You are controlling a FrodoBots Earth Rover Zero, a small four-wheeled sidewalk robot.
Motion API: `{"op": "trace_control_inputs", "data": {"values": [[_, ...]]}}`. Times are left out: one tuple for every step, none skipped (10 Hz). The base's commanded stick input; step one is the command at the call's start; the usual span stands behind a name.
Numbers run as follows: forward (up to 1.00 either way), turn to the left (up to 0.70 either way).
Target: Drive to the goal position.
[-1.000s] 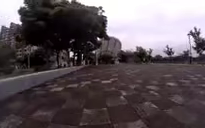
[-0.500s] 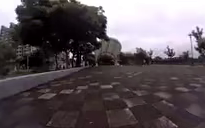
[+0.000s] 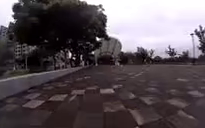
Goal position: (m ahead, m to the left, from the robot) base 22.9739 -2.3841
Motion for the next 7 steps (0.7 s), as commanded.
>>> {"op": "trace_control_inputs", "data": {"values": [[1.0, 0.0], [1.0, 0.0], [1.0, 0.0], [1.0, 0.0], [1.0, 0.0], [1.0, 0.0], [1.0, 0.0]]}}
